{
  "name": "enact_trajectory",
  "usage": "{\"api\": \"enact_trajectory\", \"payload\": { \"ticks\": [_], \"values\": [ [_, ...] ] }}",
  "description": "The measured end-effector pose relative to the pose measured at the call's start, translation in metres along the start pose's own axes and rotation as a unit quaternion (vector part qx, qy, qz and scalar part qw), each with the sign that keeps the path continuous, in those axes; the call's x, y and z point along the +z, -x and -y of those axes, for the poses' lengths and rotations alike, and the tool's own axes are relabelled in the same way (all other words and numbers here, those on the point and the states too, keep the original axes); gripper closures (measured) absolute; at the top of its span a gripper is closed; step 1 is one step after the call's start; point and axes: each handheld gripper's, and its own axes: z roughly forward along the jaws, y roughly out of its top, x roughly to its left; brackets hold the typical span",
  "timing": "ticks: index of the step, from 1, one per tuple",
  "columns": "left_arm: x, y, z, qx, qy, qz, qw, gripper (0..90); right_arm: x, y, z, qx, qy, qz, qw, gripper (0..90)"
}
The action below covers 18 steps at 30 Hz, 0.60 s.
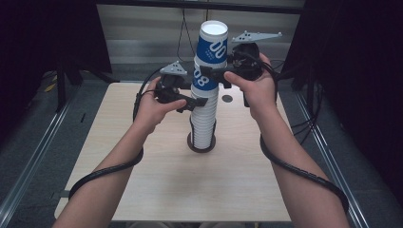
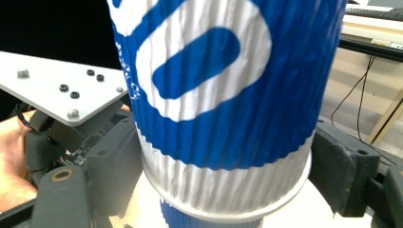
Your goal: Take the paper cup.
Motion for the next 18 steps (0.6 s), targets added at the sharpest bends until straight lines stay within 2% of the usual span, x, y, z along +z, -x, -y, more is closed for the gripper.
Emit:
{"api": "enact_trajectory", "payload": {
  "ticks": [9,18],
  "values": [
    [-0.001,-0.001,0.0,0.0,0.0,-0.003,1.0,19.8,-0.006,0.002,-0.005,-0.001,0.012,0.006,0.9999,19.3],
    [-0.001,0.0,0.0,0.002,-0.004,-0.006,1.0,20.0,-0.017,0.006,-0.001,-0.002,0.02,0.012,0.9997,19.2]
  ]
}}
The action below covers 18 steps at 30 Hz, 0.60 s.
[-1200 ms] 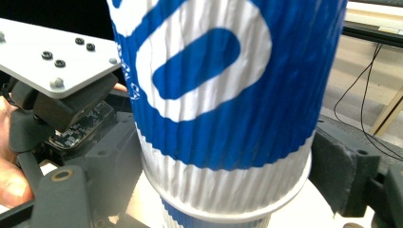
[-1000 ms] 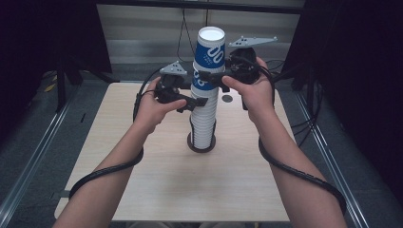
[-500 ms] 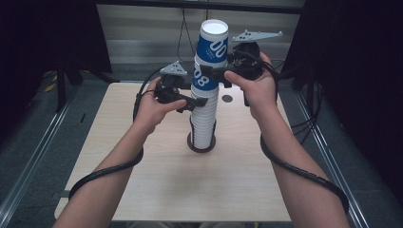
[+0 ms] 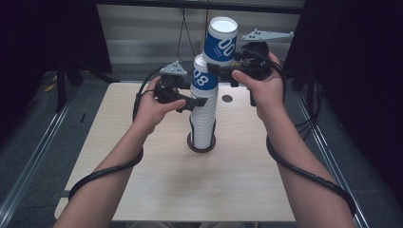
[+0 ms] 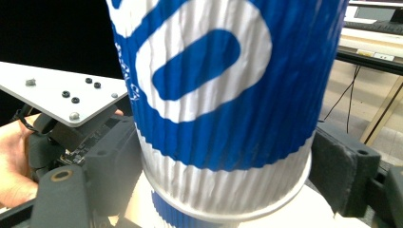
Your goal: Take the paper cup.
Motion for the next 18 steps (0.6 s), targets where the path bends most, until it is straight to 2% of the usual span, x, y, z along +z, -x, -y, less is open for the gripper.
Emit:
{"api": "enact_trajectory", "payload": {
  "ticks": [7,18],
  "values": [
    [-0.001,0.0,0.001,0.007,-0.007,-0.002,0.9999,20.4,-0.011,0.006,0.005,0.003,0.004,0.001,1.0,19.1],
    [-0.003,0.0,0.003,0.002,-0.008,-0.003,1.0,21.6,-0.029,0.019,0.021,0.007,0.003,0.014,0.9999,19.0]
  ]
}}
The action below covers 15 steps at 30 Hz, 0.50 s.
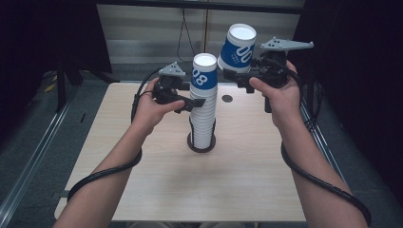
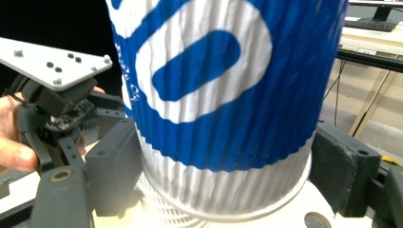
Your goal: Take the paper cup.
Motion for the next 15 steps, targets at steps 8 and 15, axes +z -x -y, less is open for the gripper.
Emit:
{"api": "enact_trajectory", "payload": {
  "ticks": [8,15],
  "values": [
    [-0.003,0.001,0.0,0.003,0.004,-0.002,1.0,23.1,-0.008,0.005,0.011,-0.002,-0.003,0.001,1.0,19.1],
    [-0.006,0.002,0.0,-0.001,0.002,0.0,1.0,21.7,-0.014,0.008,0.024,-0.001,-0.004,-0.002,1.0,19.1]
  ]
}}
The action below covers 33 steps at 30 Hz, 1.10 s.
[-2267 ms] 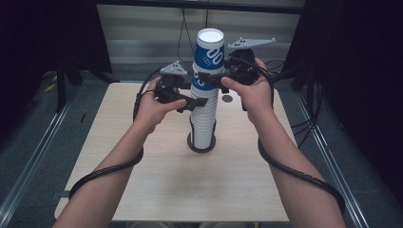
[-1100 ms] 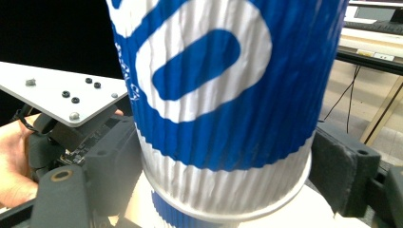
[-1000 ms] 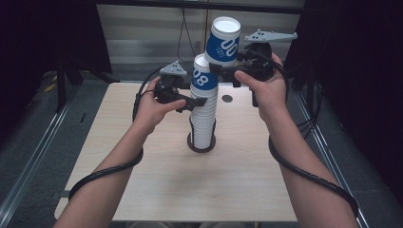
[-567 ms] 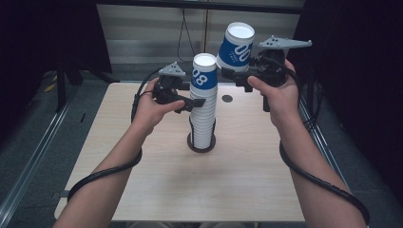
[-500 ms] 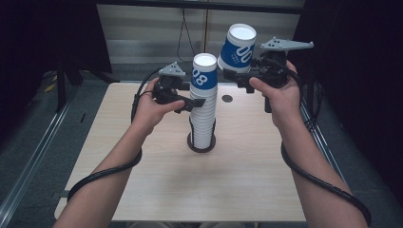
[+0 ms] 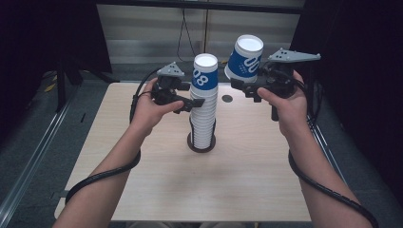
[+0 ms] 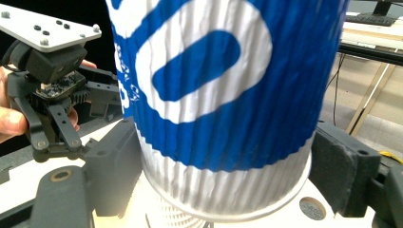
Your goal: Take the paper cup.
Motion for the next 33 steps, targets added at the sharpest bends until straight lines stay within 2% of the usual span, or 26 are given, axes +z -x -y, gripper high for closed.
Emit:
{"api": "enact_trajectory", "payload": {
  "ticks": [5,14,15,23,33],
  "values": [
    [-0.001,0.001,0.005,-0.006,-0.002,0.001,1.0,21.4,-0.003,0.002,0.009,0.004,-0.001,-0.002,1.0,19.1],
    [-0.006,0.004,0.014,-0.005,-0.01,0.008,0.9999,21.2,-0.011,0.003,0.024,0.007,-0.001,-0.009,0.9999,19.3],
    [-0.007,0.005,0.019,-0.004,-0.013,0.01,0.9998,21.2,-0.012,0.003,0.028,0.006,-0.002,-0.011,0.9999,19.3],
    [-0.011,0.005,0.033,-0.008,-0.021,0.013,0.9997,21.2,-0.012,0.002,0.045,0.007,-0.01,-0.025,0.9996,19.3],
    [-0.019,0.005,0.047,-0.008,-0.027,0.018,0.9994,21.2,-0.013,0.0,0.067,0.003,-0.022,-0.027,0.9994,19.3]
  ]
}}
